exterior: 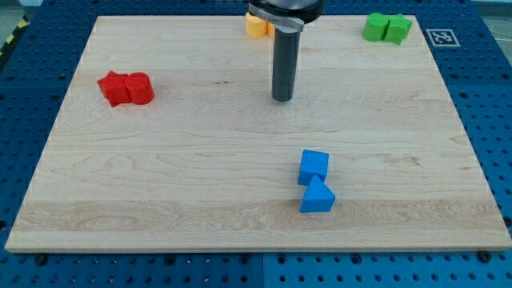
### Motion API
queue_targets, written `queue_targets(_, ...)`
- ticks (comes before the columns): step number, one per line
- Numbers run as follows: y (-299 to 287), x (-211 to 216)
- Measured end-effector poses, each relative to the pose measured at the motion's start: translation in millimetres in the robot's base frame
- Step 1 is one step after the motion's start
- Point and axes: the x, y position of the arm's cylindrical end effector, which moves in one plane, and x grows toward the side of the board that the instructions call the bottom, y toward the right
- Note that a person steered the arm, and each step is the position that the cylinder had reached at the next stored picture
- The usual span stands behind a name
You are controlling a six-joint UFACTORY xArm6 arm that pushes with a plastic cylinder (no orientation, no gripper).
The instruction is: Move the arm above the red circle
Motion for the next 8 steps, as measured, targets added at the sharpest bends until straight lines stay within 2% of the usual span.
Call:
queue_targets(3,-28.9,-7.1)
queue_targets(5,-60.6,-35.7)
queue_targets(8,-146.9,-75.7)
